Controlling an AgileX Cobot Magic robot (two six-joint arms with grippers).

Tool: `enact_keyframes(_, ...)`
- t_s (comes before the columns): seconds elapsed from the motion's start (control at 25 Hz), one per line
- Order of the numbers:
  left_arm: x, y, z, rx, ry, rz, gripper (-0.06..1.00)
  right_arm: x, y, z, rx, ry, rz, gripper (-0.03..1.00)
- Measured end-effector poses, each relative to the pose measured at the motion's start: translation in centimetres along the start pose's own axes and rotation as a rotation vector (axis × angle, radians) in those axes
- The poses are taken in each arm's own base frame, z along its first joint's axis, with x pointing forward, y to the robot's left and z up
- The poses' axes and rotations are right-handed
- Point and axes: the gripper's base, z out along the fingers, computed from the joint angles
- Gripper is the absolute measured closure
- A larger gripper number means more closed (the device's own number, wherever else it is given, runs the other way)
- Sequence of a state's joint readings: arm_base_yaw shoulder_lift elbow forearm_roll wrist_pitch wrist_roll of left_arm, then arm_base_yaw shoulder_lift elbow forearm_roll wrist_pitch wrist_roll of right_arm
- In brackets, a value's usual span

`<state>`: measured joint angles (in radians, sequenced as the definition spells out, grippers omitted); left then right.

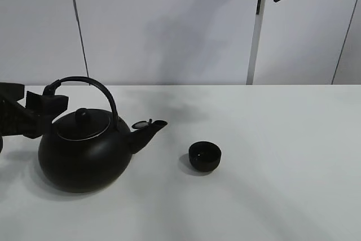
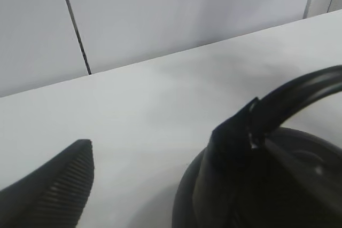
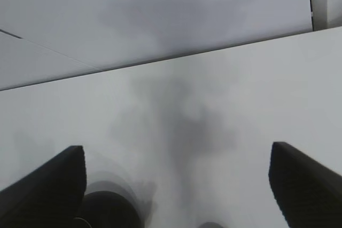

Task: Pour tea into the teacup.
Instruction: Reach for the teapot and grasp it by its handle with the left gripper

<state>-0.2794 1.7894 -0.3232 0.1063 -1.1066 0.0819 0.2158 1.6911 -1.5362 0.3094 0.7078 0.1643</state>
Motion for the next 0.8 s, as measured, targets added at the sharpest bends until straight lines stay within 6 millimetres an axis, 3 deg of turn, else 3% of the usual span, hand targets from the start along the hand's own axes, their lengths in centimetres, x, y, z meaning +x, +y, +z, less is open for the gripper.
enact_keyframes(0.8,-0.54,0.15,0.86,0.004,-0.002,-0.016,0.37,0.00,0.00,0.00,0.000,0.000,0.000,0.33)
